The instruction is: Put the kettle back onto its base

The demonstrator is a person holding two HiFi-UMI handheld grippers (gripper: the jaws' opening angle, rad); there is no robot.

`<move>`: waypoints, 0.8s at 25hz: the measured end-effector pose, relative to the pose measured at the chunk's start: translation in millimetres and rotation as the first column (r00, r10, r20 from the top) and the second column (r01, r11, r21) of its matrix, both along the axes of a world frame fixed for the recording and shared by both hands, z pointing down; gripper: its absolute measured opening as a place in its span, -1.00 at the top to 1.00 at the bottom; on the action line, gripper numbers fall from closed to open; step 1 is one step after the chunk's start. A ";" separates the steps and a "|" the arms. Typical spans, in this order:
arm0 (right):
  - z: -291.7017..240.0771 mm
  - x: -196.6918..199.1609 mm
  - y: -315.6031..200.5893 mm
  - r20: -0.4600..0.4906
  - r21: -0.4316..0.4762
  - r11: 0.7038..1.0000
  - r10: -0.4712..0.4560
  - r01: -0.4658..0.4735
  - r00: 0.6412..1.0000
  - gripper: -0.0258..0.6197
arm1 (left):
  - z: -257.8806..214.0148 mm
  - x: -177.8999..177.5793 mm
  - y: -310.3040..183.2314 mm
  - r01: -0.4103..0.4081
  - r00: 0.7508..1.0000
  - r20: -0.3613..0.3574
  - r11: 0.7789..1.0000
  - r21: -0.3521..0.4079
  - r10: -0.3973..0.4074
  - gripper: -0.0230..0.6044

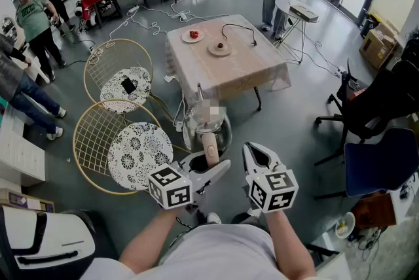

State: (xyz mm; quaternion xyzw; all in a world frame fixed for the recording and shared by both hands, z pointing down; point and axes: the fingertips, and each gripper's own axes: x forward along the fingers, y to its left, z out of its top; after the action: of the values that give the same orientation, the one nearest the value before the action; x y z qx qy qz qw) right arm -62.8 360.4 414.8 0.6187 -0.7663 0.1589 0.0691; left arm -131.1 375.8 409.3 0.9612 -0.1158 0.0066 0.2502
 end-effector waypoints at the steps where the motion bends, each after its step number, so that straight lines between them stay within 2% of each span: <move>1: -0.6 -1.2 -1.3 -0.001 0.000 1.000 -0.001 0.001 1.000 0.91 | -1.2 -1.2 -1.5 0.000 1.000 -0.001 1.000 0.003 0.000 0.41; 10: 0.2 -5.8 -8.5 0.014 0.012 1.000 0.008 -0.008 1.000 0.91 | -5.0 -6.1 -11.4 -0.009 1.000 -0.005 1.000 0.010 0.009 0.41; 20: 11.8 13.3 -32.3 0.016 0.001 1.000 -0.019 0.019 1.000 0.91 | 0.4 15.4 -32.8 0.004 1.000 0.002 1.000 0.011 -0.004 0.41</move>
State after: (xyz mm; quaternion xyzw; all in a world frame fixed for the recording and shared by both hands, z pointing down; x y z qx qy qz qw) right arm -49.5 328.1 426.7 0.6101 -0.7727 0.1629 0.0644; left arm -115.7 343.0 409.6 0.9623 -0.1181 0.0066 0.2448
